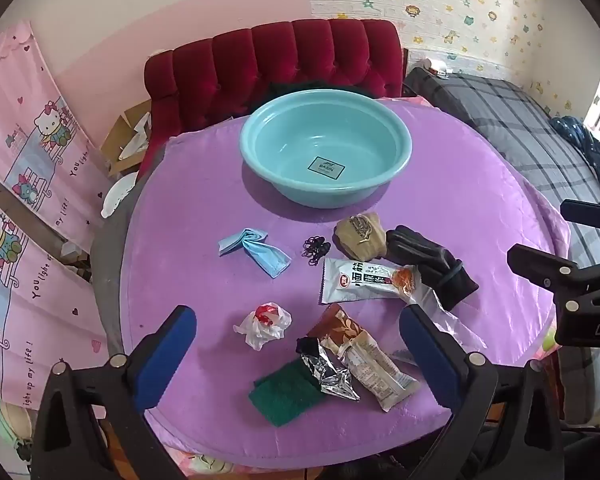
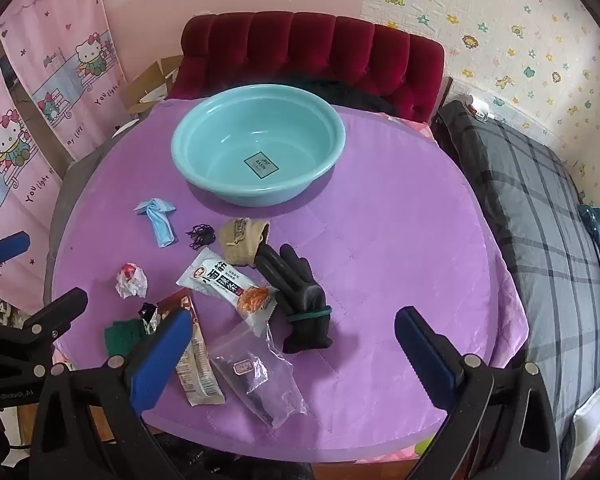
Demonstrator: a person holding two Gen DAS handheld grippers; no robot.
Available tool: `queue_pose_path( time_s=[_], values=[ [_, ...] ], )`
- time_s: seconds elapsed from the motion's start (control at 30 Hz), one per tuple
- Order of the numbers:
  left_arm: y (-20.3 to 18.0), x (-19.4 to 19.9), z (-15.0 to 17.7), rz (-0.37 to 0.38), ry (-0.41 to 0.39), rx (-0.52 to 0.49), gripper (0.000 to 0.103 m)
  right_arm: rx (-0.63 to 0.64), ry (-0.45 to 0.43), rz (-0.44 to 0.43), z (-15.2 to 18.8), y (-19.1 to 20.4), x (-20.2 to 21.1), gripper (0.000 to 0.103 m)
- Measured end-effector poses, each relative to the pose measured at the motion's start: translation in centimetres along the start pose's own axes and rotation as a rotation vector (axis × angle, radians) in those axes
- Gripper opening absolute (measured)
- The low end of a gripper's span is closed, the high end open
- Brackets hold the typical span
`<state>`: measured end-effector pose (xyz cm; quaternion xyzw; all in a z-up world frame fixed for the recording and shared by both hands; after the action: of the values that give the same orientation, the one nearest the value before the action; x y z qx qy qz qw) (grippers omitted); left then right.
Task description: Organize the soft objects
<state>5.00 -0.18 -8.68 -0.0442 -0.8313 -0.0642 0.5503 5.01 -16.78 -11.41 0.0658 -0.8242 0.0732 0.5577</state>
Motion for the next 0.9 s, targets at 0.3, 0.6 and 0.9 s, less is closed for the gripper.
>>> queue_pose_path(
  time_s=[0.3, 0.6, 0.9],
  values=[
    [0.15, -0.11, 0.03, -0.012, -0.001, 0.001, 0.103, -0.003, 0.003, 0.012, 0.06, 0.03, 0.1, 0.103],
    [0.42, 0.29, 0.04, -0.009, -0.006, 0.007, 0.103, -0.001, -0.002, 0.004, 0.11, 0.23, 0.17, 0.103],
    [0.45, 0.42, 0.06, -0.007, -0.011, 0.01, 0.103, -0.001, -0.002, 0.003, 0.06, 0.28, 0.27, 0.103]
  ],
)
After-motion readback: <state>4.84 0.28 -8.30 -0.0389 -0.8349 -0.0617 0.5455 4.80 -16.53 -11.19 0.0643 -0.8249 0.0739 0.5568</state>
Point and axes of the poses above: each gripper's, at about its wrist camera, not at the fingertips, and x roughly against the way its jaws point, y to its left, z to its underside, the point moved 10 cm from there along -x, roughly the way its jaws point, and after that the axes turned 7 degrees about y, right-handed, at the moved point
